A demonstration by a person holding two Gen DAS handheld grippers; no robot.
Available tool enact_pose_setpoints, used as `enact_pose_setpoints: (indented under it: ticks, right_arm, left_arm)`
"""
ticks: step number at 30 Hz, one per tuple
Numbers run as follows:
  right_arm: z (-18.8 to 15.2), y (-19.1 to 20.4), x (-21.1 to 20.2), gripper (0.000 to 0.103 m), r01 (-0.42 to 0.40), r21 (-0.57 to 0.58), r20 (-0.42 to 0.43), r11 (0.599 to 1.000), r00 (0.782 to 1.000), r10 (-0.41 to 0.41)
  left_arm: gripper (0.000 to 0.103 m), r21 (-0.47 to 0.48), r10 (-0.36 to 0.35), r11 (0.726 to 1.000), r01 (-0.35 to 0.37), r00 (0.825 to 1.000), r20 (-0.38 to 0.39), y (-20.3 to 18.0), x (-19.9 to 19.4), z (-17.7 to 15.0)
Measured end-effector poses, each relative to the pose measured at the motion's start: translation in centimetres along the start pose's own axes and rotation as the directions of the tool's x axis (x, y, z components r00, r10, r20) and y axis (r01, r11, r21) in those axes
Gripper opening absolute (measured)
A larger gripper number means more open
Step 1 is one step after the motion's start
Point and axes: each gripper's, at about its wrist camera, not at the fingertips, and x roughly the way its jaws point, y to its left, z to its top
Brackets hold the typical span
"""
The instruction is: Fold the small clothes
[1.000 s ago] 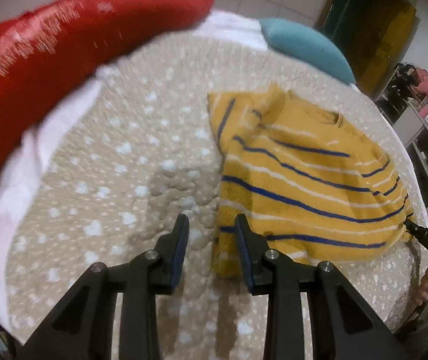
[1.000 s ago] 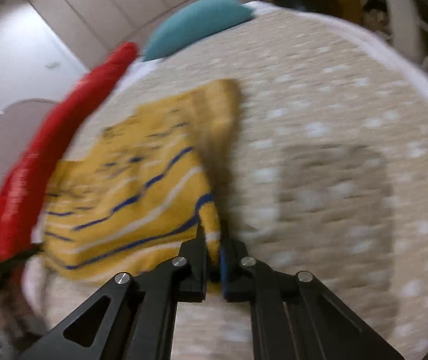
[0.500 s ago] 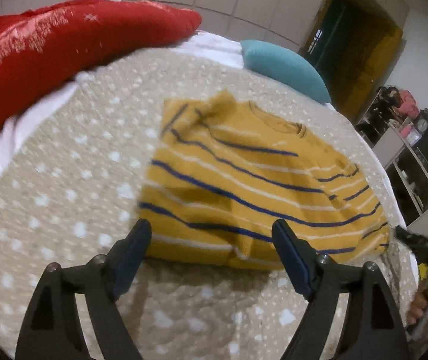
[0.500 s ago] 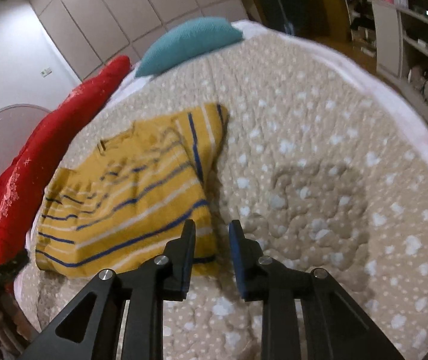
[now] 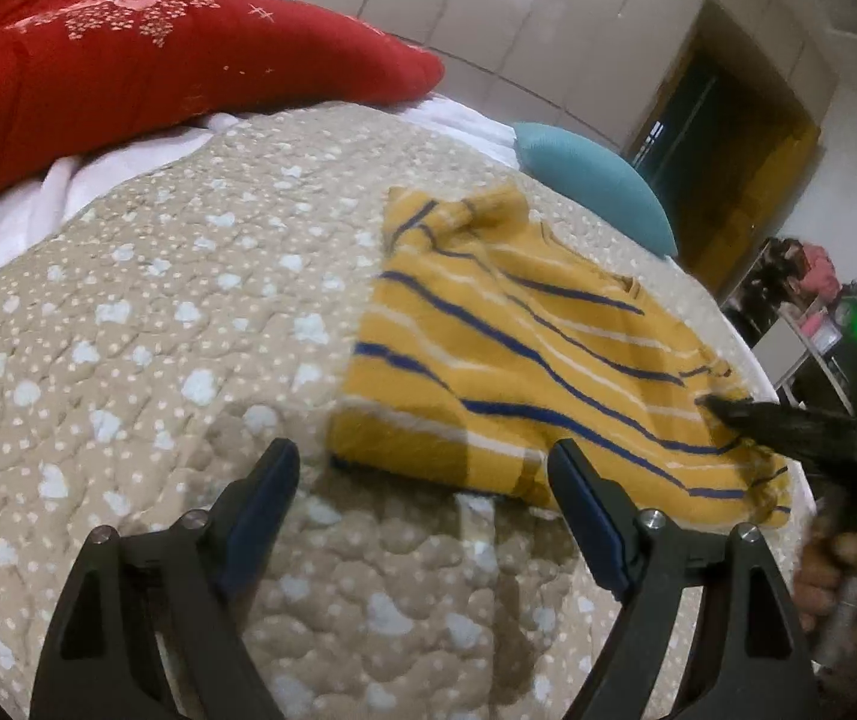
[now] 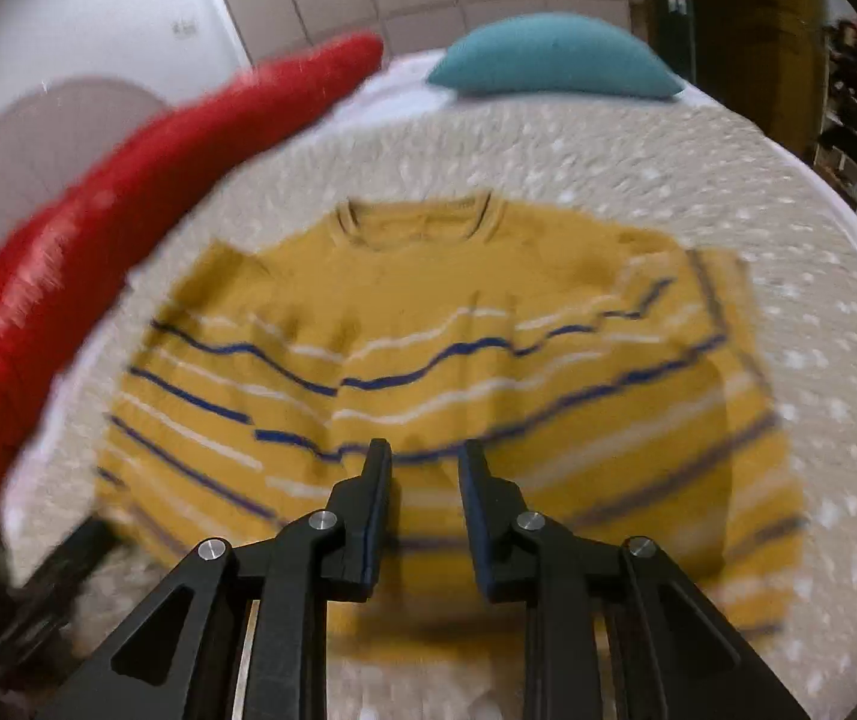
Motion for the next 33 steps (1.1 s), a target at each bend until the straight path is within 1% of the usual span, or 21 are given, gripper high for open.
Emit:
enact_pose_setpoints:
  ticks: [2, 4, 5, 6, 9, 12, 15, 19, 21, 23, 26, 29, 33]
  right_arm:
    - [0.2, 0.4, 2.4, 0.025, 0.045, -0.032, -0.041, 0.998, 0.998, -0.046]
    - [0.6, 0.8, 2.7, 0.027, 0.064, -0.044, -0.044, 0.997, 0.997, -0.065]
    - [0.9, 1.2, 2.5, 0.029, 0.073, -0.050, -0.061, 0.996, 0.995, -0.076]
    - [1.2, 1.6, 2.0, 0.030, 0.074, -0.057, -0.059, 0.996, 0.995, -0.077]
    - [1.7, 3.4, 0.0, 0.030, 0.054, -0.094, -0.005, 0.994, 0.998, -0.055]
    - [2.3, 6.6, -1.1, 0.030, 0.027, -0.156, 0.027, 0.987, 0.999, -0.023]
    - [3.0, 9.9, 0.1, 0.030, -0.001, -0.221, 0.012, 0.975, 1.000, 0.004]
    - [4.5, 14.4, 4.1, 0.030, -0.023, -0.297, -0.031, 0.955, 0.999, 0.014]
    - [5.3, 16.4, 6.4, 0.030, -0.018, -0.336, -0.050, 0.942, 0.999, 0.001]
    - [6.4, 18.2, 8.9, 0.030, 0.004, -0.353, -0.074, 0.935, 0.997, -0.032]
    - [7.8, 19.6, 11.6, 0.030, 0.020, -0.350, -0.099, 0.937, 0.993, -0.058]
    - [9.3, 20.2, 13.7, 0.030, 0.010, -0.330, -0.136, 0.944, 0.989, -0.058]
    - [9.9, 21.1, 15.1, 0.030, 0.026, -0.371, -0.157, 0.928, 0.983, -0.090]
  left_arm:
    - [0.084, -0.016, -0.010, 1.000, 0.011, 1.000, 0.019, 0.6, -1.0, 0.1]
    - [0.084, -0.048, -0.011, 0.999, 0.013, 0.999, 0.038, 1.6, -2.0, 0.5]
    - [0.084, -0.070, -0.012, 0.997, 0.015, 0.999, 0.047, 2.1, -2.4, 0.8]
    - [0.085, -0.086, -0.013, 0.996, 0.017, 0.999, 0.052, 2.6, -2.7, 0.9]
    - [0.086, -0.154, -0.006, 0.988, 0.014, 0.999, 0.054, 4.5, -3.1, 1.6]
    - [0.086, -0.200, 0.005, 0.980, 0.003, 0.999, 0.040, 5.9, -2.9, 1.8]
    - [0.086, -0.196, 0.002, 0.981, 0.005, 0.999, 0.037, 5.8, -2.9, 1.9]
    - [0.086, -0.165, 0.019, 0.986, -0.014, 0.999, 0.031, 5.7, -2.6, 1.8]
    - [0.086, -0.159, 0.024, 0.987, -0.020, 0.999, 0.024, 5.7, -2.3, 1.8]
    - [0.086, -0.150, 0.031, 0.988, -0.028, 0.999, 0.012, 5.7, -2.1, 1.8]
    - [0.086, -0.133, 0.041, 0.990, -0.041, 0.999, -0.002, 5.5, -1.7, 1.8]
    - [0.087, -0.119, 0.054, 0.991, -0.055, 0.998, -0.011, 5.5, -1.3, 1.9]
    - [0.088, -0.105, 0.067, 0.992, -0.068, 0.998, -0.020, 5.3, -1.0, 1.9]
